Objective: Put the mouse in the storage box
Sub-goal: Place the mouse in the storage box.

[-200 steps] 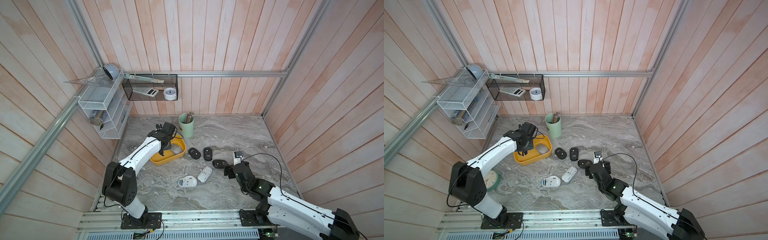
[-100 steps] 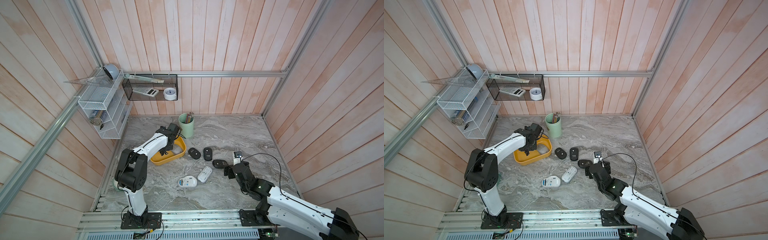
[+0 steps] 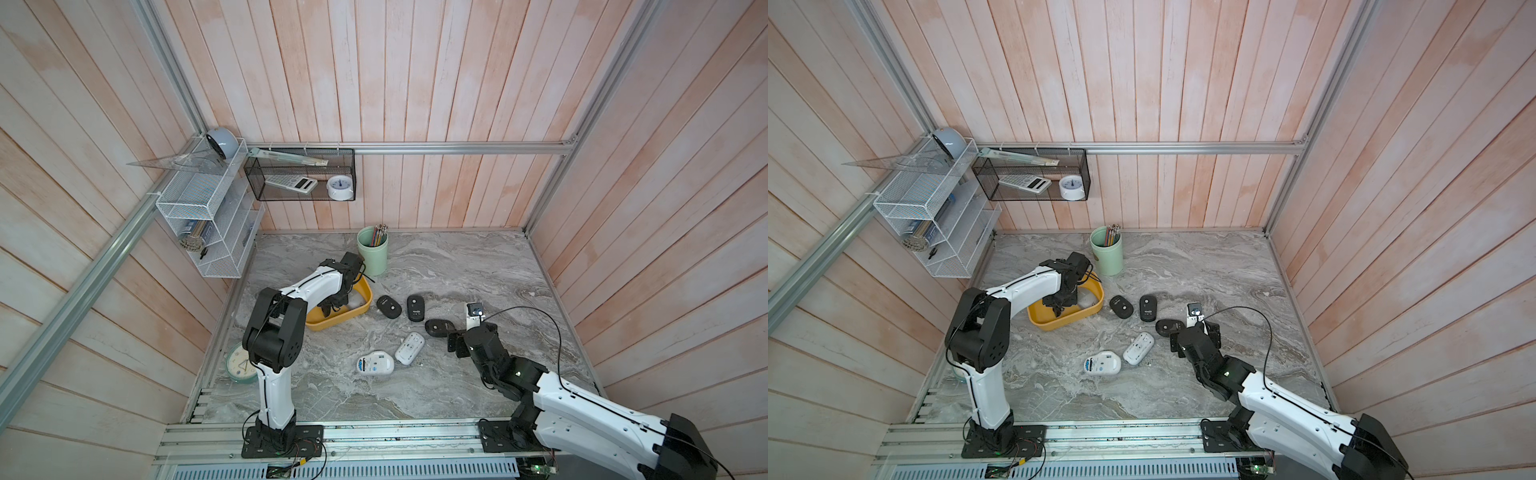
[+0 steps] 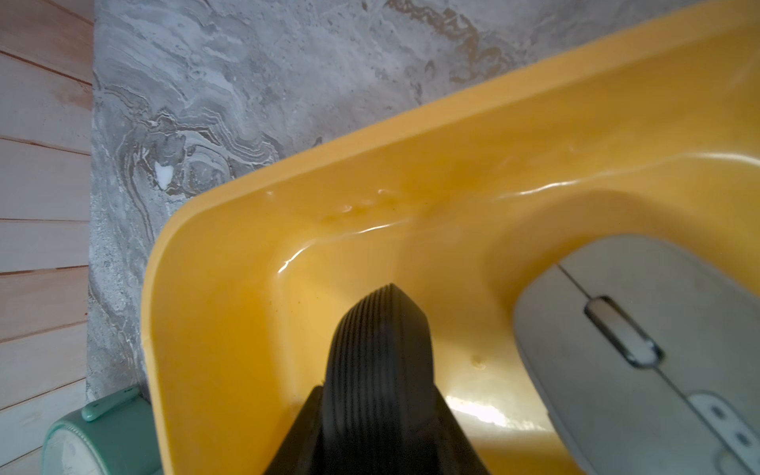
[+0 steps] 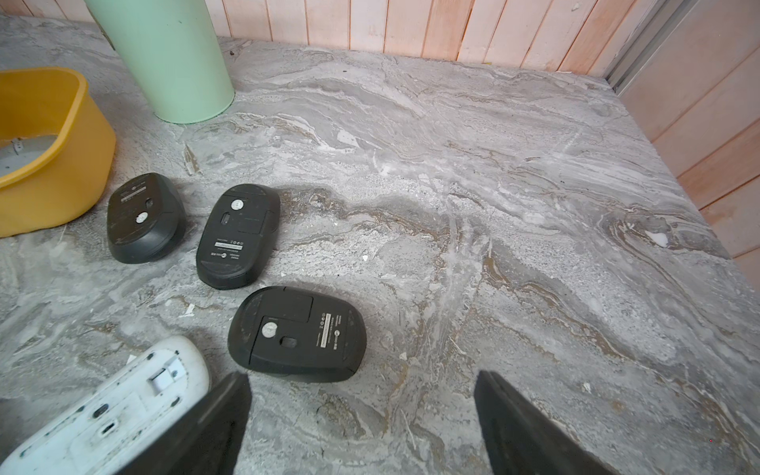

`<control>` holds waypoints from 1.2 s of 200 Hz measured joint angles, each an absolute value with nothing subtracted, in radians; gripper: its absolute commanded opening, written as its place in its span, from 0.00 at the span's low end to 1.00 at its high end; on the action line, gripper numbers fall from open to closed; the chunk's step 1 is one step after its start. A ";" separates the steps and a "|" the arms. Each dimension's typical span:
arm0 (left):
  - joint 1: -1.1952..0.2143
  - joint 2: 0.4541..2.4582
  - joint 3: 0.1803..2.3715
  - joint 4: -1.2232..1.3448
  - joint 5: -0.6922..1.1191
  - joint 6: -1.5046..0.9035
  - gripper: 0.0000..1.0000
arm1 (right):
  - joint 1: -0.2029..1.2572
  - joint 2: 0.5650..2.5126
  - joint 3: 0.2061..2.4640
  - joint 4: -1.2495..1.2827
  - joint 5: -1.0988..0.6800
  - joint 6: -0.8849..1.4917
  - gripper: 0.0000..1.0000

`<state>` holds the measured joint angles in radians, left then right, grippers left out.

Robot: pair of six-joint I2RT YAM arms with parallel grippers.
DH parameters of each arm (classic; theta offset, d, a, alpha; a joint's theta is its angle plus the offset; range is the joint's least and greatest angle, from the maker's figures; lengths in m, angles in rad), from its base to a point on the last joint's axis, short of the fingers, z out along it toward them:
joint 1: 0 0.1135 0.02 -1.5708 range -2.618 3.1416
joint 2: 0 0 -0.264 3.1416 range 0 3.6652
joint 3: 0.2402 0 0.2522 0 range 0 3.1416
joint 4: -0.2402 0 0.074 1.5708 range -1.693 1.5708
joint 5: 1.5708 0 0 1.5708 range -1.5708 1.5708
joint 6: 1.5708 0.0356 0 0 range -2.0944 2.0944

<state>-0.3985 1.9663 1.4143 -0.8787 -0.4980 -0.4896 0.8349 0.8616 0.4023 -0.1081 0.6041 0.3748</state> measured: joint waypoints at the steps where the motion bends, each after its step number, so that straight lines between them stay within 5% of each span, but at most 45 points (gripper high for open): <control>1: -0.399 1.967 1.415 -0.878 -0.497 -0.490 0.38 | 0.835 0.862 0.402 -0.108 0.604 0.374 0.91; 41: -0.413 1.974 1.430 -0.876 -0.475 -0.498 0.58 | 0.835 0.863 0.402 -0.108 0.604 0.375 0.91; 141: -0.429 1.988 1.468 -0.867 -0.400 -0.521 0.54 | 0.835 0.864 0.402 -0.107 0.604 0.375 0.91; 194: -0.437 1.986 1.464 -0.856 -0.340 -0.538 0.61 | 0.835 0.864 0.402 -0.107 0.604 0.375 0.91; 240: -0.430 1.703 1.324 -0.760 -0.271 -0.560 0.72 | 0.834 0.878 0.403 -0.098 0.513 0.366 0.91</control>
<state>-0.4301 1.7035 1.3235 -0.7601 -0.2714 -0.5602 0.8345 0.8783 0.4034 -0.0982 0.5133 0.3660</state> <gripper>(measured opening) 0.684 0.909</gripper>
